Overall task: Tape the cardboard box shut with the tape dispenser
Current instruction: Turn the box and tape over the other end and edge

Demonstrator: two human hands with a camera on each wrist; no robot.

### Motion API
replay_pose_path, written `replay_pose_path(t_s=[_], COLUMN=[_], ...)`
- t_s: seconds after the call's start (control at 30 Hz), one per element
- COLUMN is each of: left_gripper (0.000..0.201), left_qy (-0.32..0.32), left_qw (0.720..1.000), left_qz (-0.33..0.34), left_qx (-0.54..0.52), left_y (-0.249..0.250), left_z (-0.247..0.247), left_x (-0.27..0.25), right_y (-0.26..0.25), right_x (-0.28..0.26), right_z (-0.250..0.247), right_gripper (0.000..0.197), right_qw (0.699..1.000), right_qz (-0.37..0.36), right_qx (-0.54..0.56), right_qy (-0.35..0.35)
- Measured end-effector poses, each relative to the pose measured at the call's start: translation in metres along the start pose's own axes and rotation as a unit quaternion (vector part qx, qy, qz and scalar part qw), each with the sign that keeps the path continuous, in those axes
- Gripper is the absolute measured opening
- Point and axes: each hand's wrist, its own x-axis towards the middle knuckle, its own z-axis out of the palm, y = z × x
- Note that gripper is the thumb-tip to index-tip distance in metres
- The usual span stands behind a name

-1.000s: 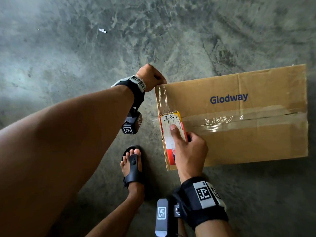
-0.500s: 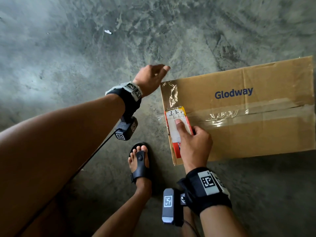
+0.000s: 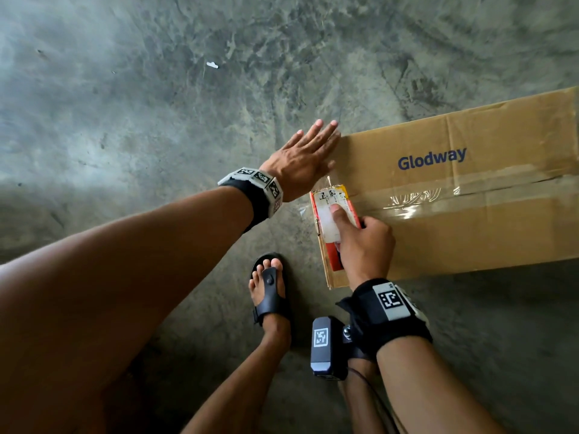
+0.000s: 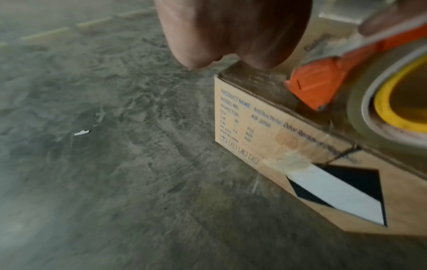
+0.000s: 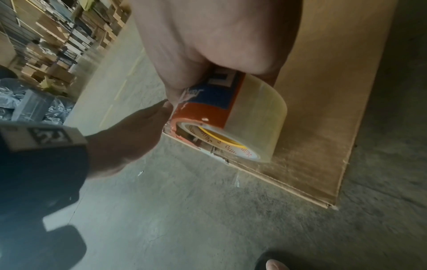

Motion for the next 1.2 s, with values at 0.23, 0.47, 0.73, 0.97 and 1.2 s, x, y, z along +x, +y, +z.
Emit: replay_pose_path(t_s=[0.23, 0.47, 0.73, 0.97, 1.2], left_gripper=[0.058, 0.059, 0.059, 0.059, 0.059], left_qy=[-0.034, -0.052, -0.050, -0.054, -0.049], left_qw=[0.999, 0.998, 0.998, 0.998, 0.998], left_qz=[0.003, -0.005, -0.007, -0.013, -0.016], left_qx=[-0.028, -0.030, -0.034, -0.040, -0.034], left_y=[-0.001, -0.001, 0.000, 0.001, -0.001], left_z=[0.017, 0.015, 0.021, 0.019, 0.024], left_x=[-0.009, -0.009, -0.015, -0.016, -0.015], right_y=[-0.002, -0.006, 0.059, 0.070, 0.072], right_x=[0.004, 0.000, -0.057, -0.050, -0.044], right_z=[-0.003, -0.002, -0.039, -0.036, -0.028], right_gripper=[0.058, 0.058, 0.057, 0.057, 0.052], right_qw=[1.000, 0.999, 0.997, 0.997, 0.996], right_qz=[-0.016, 0.007, 0.058, 0.053, 0.071], right_qx=[-0.013, -0.047, -0.038, -0.035, -0.031], right_qy=[-0.005, -0.022, -0.033, -0.038, -0.037])
